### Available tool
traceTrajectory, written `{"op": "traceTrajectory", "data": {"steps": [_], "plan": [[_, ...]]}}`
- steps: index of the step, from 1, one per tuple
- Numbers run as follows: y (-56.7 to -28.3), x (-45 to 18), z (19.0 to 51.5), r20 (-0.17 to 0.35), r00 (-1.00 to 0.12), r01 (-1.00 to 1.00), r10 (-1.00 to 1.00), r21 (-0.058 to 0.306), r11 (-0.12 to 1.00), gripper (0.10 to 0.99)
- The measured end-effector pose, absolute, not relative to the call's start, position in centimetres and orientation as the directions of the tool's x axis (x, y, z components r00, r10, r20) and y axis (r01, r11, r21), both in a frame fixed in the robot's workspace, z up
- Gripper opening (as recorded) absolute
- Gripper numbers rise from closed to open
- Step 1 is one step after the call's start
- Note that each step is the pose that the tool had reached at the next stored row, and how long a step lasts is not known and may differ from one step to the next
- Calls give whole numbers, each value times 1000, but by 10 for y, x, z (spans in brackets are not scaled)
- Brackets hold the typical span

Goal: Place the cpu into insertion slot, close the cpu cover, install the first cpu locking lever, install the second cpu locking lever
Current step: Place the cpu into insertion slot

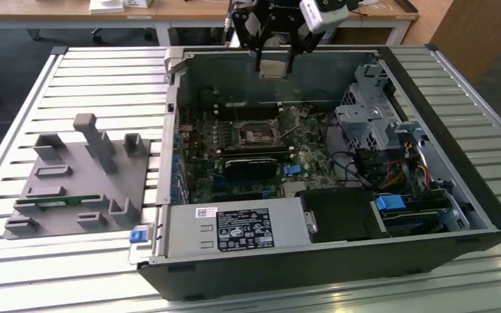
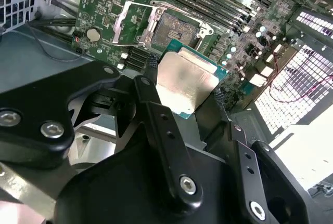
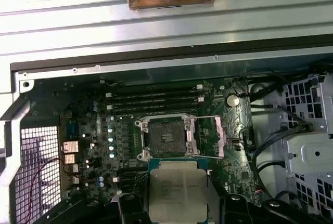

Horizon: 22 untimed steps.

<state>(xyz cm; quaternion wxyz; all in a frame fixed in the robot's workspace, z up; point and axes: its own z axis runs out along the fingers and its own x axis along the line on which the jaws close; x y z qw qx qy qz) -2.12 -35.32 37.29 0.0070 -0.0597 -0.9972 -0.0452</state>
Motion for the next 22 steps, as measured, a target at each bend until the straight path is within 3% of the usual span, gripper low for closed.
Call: {"op": "traceTrajectory", "data": {"steps": [22], "plan": [[-353, -21, 373, 19, -977, 213, 212, 89, 973, 537]]}}
